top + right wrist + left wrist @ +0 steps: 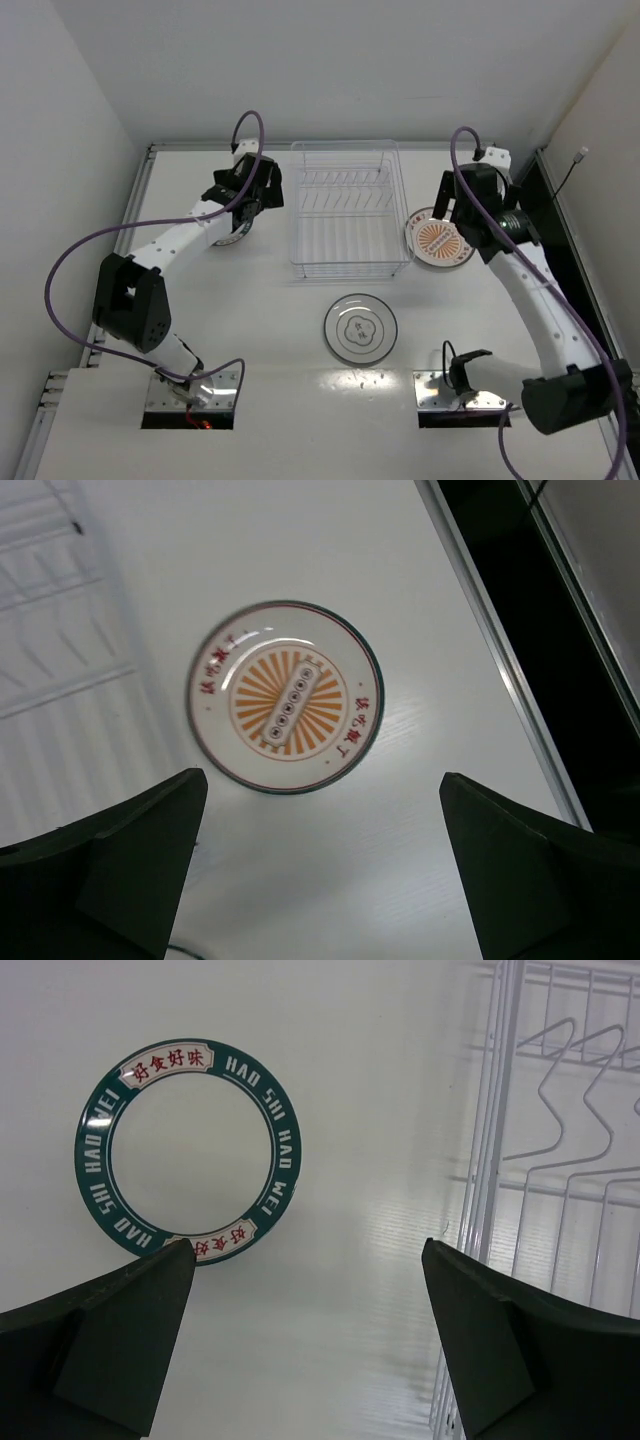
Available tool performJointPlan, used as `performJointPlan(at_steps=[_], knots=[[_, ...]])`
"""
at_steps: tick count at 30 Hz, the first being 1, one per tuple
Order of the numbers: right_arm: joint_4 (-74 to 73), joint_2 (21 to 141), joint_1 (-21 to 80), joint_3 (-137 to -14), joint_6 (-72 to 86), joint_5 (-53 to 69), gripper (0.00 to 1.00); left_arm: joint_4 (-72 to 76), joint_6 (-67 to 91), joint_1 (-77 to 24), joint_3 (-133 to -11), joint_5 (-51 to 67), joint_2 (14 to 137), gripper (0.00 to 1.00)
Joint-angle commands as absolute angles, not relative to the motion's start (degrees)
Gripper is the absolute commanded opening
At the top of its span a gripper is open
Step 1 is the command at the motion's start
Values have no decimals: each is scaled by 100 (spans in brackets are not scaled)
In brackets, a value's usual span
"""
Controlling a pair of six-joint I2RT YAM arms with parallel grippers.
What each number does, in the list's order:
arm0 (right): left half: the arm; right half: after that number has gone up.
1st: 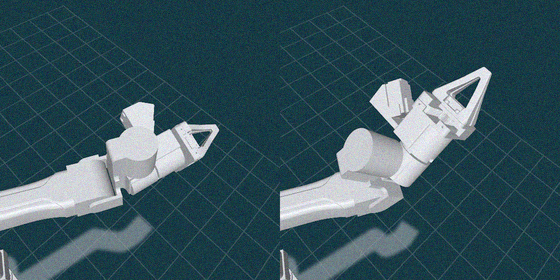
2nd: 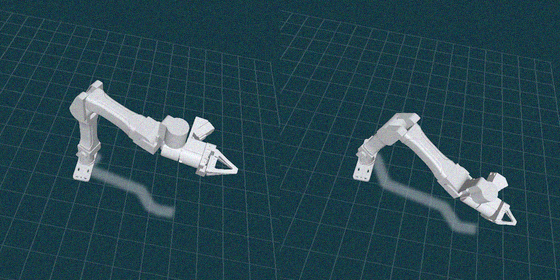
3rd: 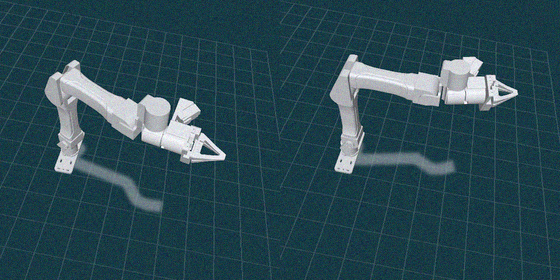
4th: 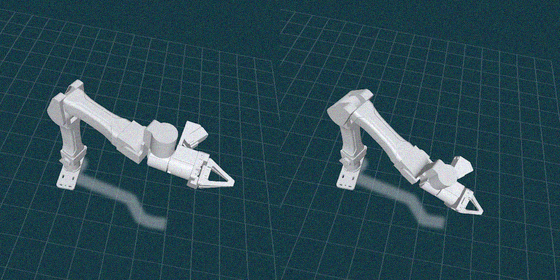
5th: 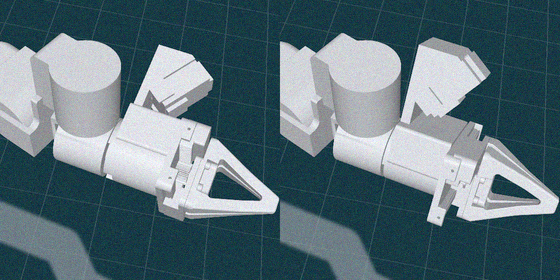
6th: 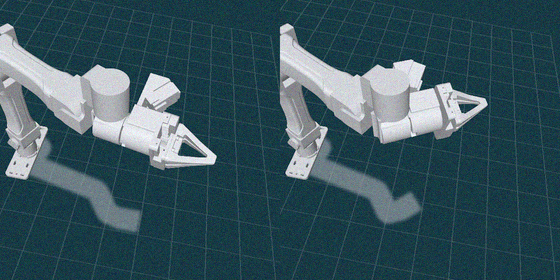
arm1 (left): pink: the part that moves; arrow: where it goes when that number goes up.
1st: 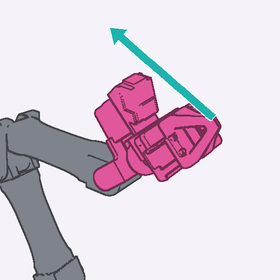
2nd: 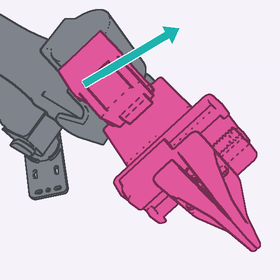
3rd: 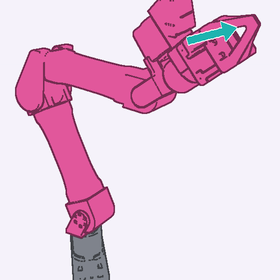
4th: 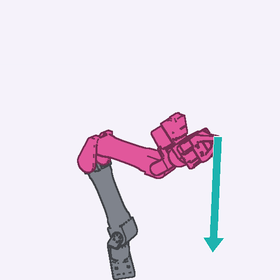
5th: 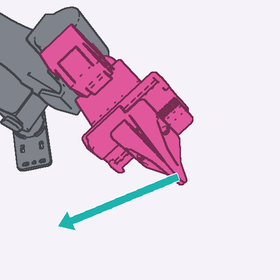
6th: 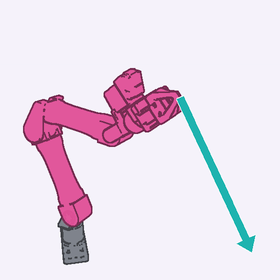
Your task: Load the plates into the dish rack
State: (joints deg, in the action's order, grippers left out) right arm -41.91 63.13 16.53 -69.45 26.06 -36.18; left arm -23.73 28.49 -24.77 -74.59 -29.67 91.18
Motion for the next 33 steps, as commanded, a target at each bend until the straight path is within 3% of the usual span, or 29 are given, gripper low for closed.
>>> performJointPlan(at_steps=[1, 4, 10, 19, 26, 29, 32, 33], knots=[[-3833, 6486, 1064, -6663, 2558, -3253, 100, -2285, 2795, -2505, -7550, -2892, 9211, 96], [-3569, 6765, 486, -6469, 2689, -2324, 100, -2355, 2795, -2505, -7672, -2830, 9272, 96], [-2753, 7874, -2309, -5627, 3444, 1541, 100, -2479, 2795, -2505, -7778, -2699, 9378, 96], [-1864, 8918, -3120, -4870, 3850, 2214, 94, -2531, 2795, -2505, -7831, -2637, 9431, 96], [-1451, 10106, -3050, -5001, 4033, 2777, 70, -2531, 2795, -2505, -7831, -2637, 9483, 96], [-1274, 10239, -2997, -5123, 4174, 2865, 65, -2531, 2795, -2505, -7831, -2637, 9483, 96], [-1274, 10458, -2892, -5396, 4175, 2865, 54, -2584, 2795, -2505, -7831, -2637, 9483, 96], [-1353, 10529, -2892, -5570, 4175, 2865, 40, -2584, 2795, -2505, -7831, -2637, 9483, 96]])
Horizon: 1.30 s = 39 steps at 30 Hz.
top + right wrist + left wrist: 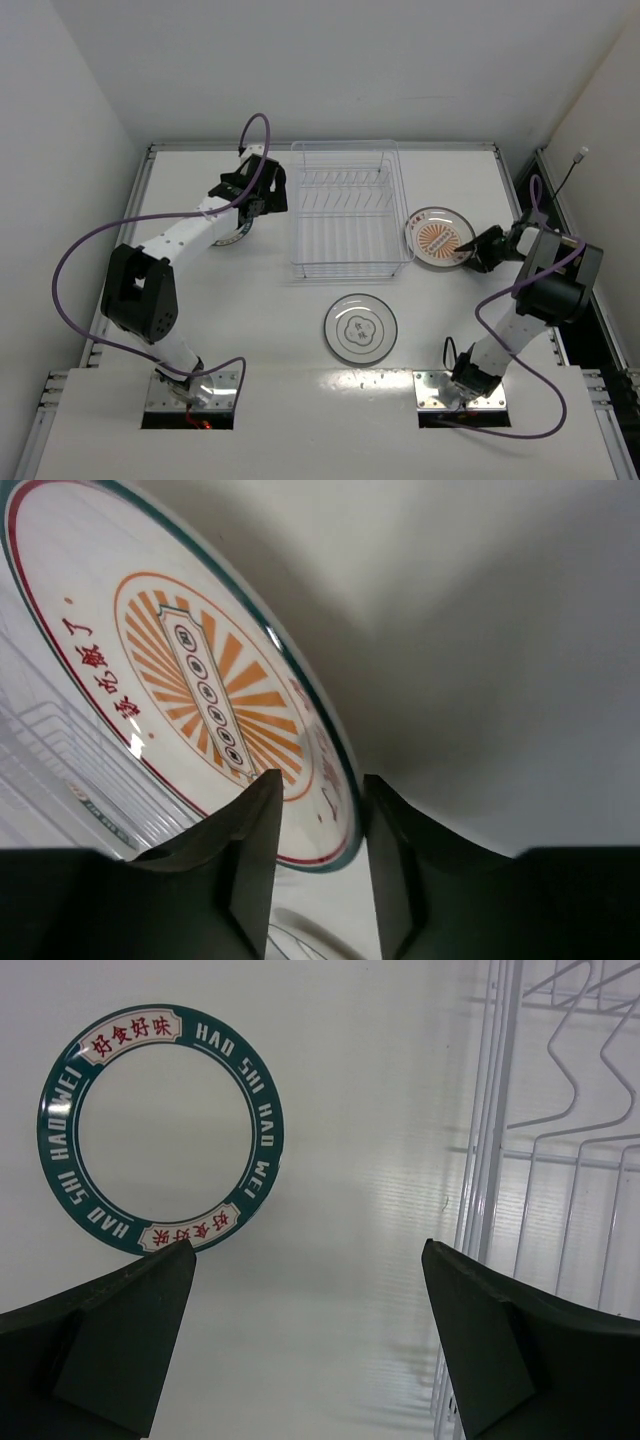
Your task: Load the plates into the dish rack
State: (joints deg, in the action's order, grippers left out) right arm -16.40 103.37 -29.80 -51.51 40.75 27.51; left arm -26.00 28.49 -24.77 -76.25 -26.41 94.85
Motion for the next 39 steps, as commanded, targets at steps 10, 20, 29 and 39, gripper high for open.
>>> performJointPlan(at_steps=[10, 20, 29, 39], knots=[[-1397, 8810, -2673, -5476, 4131, 1895, 0, -2584, 2795, -2505, -7831, -2689, 9536, 96], [-2285, 7558, -618, -7407, 3684, -623, 0, -2637, 2795, -2505, -7884, -2742, 9589, 96], [-2943, 8902, 1000, -8815, 3006, -2889, 0, -2637, 2795, -2505, -7884, -2795, 9589, 96], [-3322, 10088, 1976, -9798, 2664, -4629, 0, -2637, 2795, -2505, -7884, -2848, 9589, 96]])
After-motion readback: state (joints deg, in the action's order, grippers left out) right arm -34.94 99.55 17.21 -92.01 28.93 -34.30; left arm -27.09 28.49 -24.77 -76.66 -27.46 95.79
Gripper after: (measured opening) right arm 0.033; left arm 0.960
